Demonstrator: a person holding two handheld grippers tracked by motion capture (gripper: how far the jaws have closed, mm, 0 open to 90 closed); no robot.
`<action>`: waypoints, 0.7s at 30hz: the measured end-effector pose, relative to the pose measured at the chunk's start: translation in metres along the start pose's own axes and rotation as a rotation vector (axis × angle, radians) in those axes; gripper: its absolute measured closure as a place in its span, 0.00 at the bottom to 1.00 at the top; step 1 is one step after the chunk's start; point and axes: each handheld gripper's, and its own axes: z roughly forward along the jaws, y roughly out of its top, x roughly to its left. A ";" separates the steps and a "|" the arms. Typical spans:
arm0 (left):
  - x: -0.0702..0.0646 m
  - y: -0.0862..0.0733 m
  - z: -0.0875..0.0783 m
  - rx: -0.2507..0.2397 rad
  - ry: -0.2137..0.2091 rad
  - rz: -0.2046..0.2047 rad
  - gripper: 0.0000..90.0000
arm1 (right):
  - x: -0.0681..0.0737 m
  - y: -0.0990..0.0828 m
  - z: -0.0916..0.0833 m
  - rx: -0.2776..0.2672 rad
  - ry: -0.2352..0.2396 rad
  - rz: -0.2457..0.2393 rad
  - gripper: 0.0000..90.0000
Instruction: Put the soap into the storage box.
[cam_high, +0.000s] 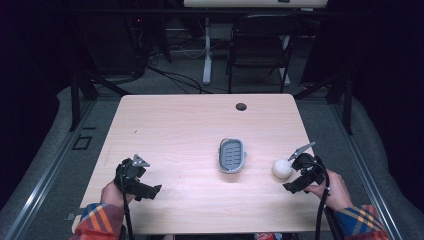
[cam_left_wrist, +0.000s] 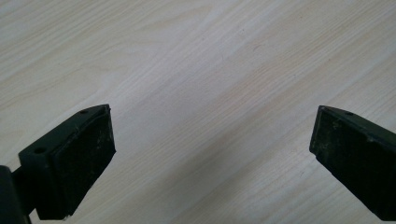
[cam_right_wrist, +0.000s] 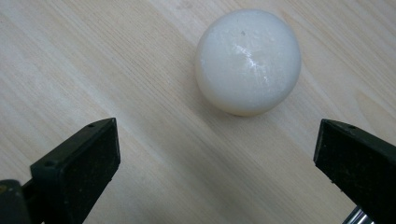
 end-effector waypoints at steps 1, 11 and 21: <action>0.000 0.000 0.000 -0.001 -0.003 0.004 0.00 | -0.001 0.000 0.000 0.009 -0.001 -0.003 0.00; 0.001 -0.001 -0.001 -0.005 -0.018 0.009 0.00 | 0.003 0.009 0.009 0.018 0.002 -0.027 0.00; 0.002 -0.007 -0.004 -0.005 -0.014 -0.001 0.00 | -0.010 0.022 0.018 -0.009 0.077 -0.001 0.01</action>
